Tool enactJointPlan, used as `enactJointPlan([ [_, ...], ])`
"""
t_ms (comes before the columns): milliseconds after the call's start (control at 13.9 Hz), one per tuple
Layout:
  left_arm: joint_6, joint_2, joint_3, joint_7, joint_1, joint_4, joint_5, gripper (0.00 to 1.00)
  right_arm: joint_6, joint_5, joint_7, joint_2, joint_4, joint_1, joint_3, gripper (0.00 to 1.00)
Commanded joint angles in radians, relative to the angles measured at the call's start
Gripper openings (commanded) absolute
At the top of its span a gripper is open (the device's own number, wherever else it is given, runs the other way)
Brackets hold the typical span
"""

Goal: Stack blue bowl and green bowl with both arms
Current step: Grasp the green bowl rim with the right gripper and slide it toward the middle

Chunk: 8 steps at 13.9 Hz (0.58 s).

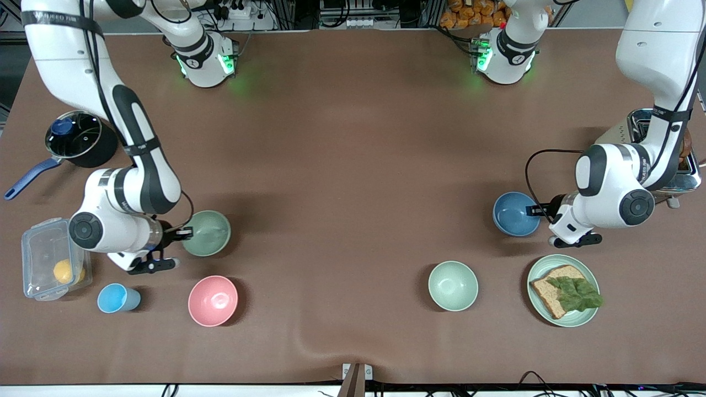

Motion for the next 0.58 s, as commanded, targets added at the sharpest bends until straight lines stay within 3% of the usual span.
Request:
enactJointPlan([
  [0,0.006,0.014,-0.009,-0.015,0.005,0.011,0.014,0.39,-0.034,0.076,0.141,-0.041,0.009,0.021,0.079,0.00],
  [144,0.006,0.014,-0.009,-0.015,0.003,0.011,0.014,0.31,0.030,0.110,0.266,-0.030,0.014,0.098,0.094,0.00],
  [360,0.006,0.014,-0.009,-0.015,0.003,0.012,0.012,0.02,0.167,0.125,0.520,0.024,0.026,0.282,0.093,0.00],
  [504,0.007,0.011,-0.009,-0.015,0.000,0.012,0.012,0.00,0.239,0.125,0.628,0.059,0.034,0.355,0.093,0.00],
])
